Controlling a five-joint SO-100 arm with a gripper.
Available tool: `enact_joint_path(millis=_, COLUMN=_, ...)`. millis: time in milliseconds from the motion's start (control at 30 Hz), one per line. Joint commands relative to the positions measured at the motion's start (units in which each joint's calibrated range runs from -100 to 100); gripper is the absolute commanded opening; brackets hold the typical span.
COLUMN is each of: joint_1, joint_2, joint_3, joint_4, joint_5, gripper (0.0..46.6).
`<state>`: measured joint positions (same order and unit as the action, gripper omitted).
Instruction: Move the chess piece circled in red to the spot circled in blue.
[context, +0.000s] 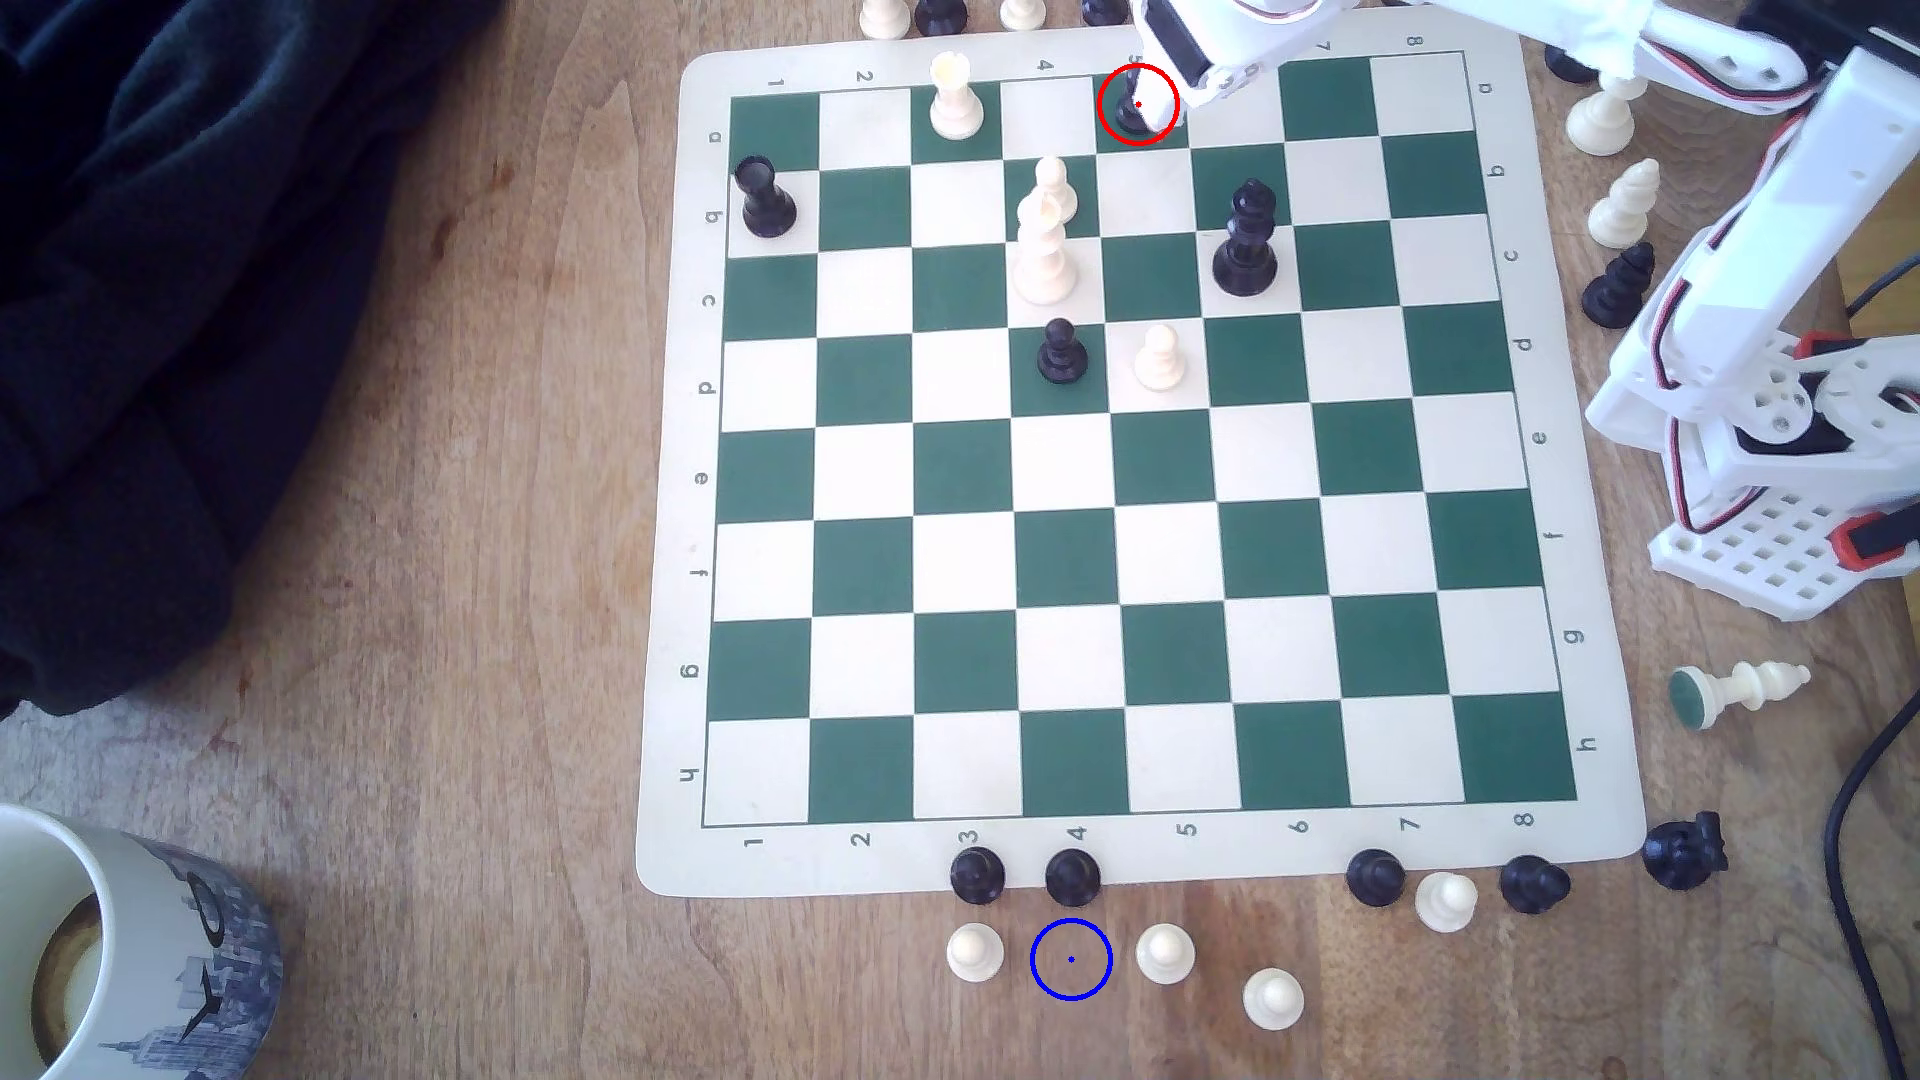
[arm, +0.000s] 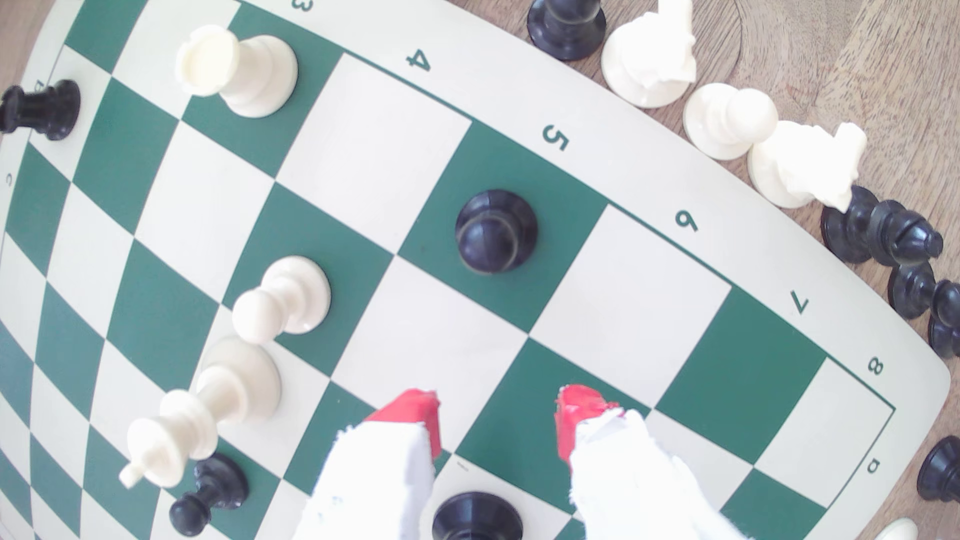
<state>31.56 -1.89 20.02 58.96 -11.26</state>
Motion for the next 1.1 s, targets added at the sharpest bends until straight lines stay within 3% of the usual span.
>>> enact_joint_path(millis=0, joint_1=0.6, joint_2=1.2, joint_3=-5.9, joint_4=-2.0, joint_5=0.3, gripper=12.8)
enact_joint_path(millis=467, joint_1=0.7, joint_2=8.8, joint_3=-8.8, joint_4=-6.7, joint_5=1.3, gripper=12.4)
enact_joint_path(millis=1067, joint_1=1.1, joint_2=7.0, joint_3=-8.8, joint_4=-11.3, joint_5=2.4, gripper=12.6)
